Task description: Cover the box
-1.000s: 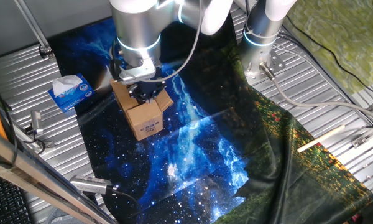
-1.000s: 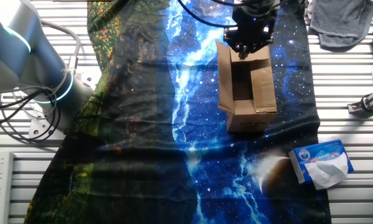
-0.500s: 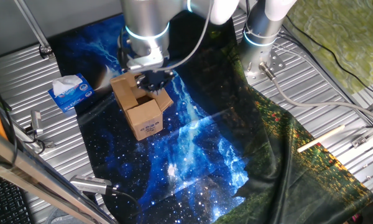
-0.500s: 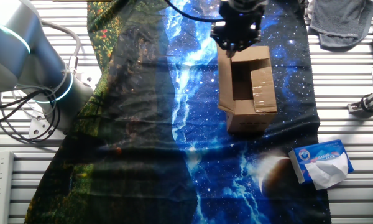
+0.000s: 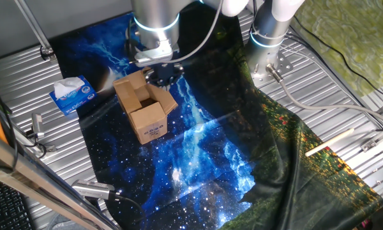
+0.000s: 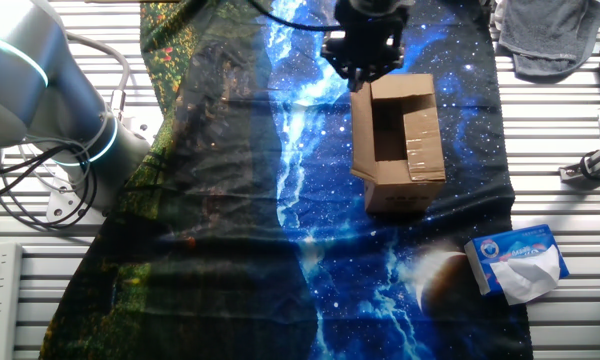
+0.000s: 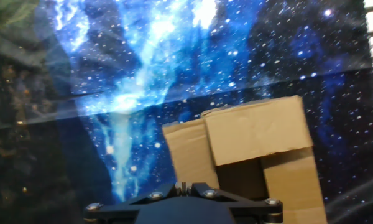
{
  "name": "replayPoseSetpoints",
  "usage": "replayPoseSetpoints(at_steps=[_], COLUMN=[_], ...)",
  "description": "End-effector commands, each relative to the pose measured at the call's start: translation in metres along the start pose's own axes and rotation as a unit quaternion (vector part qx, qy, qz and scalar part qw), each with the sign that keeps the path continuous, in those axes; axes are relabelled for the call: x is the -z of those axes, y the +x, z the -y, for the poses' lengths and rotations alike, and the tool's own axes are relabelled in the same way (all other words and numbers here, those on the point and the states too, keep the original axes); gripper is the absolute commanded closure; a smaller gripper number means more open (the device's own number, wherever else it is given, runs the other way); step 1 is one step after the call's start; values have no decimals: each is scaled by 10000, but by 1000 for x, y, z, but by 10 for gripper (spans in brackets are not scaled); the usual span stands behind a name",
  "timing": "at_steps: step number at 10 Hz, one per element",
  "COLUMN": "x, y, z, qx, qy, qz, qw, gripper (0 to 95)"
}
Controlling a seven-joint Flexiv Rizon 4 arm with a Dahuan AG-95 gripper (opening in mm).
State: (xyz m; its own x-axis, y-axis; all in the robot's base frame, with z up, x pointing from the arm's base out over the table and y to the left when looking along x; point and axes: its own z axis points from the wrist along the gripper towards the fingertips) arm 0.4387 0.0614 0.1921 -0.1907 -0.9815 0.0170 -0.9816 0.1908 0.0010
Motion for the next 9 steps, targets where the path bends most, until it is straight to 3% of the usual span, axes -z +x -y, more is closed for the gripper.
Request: replayPoseSetpoints(at_steps=[1,9], x=[0,-12], y=[1,1], z=[-2,-3], qx=[9,23], qy=[-21,57], qz=[12,11], qw=[10000,10000], gripper=[950,950])
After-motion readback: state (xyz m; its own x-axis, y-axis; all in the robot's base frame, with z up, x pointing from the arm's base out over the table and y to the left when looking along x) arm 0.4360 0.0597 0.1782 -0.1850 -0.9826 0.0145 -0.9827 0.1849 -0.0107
